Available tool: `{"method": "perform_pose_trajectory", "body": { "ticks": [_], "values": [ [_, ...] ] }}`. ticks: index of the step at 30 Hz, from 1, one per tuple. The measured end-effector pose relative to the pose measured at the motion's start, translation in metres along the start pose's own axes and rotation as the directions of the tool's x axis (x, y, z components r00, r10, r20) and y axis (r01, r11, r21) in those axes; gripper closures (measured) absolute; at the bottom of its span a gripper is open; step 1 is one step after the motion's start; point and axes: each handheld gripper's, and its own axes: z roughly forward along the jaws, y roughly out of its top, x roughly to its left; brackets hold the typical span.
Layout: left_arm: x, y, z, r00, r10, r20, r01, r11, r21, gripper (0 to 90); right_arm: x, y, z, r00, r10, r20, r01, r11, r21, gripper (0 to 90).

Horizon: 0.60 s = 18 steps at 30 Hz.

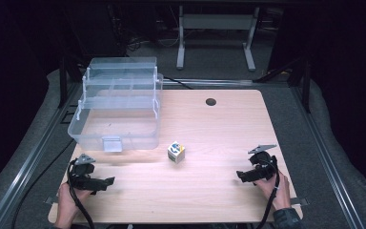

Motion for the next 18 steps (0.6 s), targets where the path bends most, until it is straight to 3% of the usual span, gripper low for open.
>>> {"method": "perform_pose_trajectory", "body": {
  "ticks": [6,7,8,9,18],
  "values": [
    [0.0,0.0,0.001,1.0,0.001,-0.008,-0.001,0.9999,0.017,0.1,-0.002,0.004,-0.005,0.9994,0.02,-0.027,-0.019,1.0,0.014,0.0],
    [0.0,0.0,0.001,1.0,0.004,-0.008,-0.003,0.9997,0.023,0.1,-0.001,0.005,-0.006,0.9998,0.019,-0.01,-0.018,1.0,0.02,0.0],
    [0.0,-0.001,0.001,1.0,0.005,-0.008,-0.005,0.9996,0.029,0.1,0.0,0.006,-0.007,0.9993,0.019,-0.033,-0.018,1.0,0.02,0.0],
    [0.0,-0.001,0.001,0.9999,0.007,-0.009,-0.007,0.9994,0.033,0.1,0.001,0.007,-0.008,0.9997,0.019,-0.013,-0.018,0.999,0.031,0.0],
    [-0.004,0.0,0.002,0.9998,0.021,-0.006,-0.021,0.9995,0.023,0.1,0.017,0.024,-0.019,0.9993,-0.032,-0.018,0.032,0.999,0.014,0.0]
  ]
}}
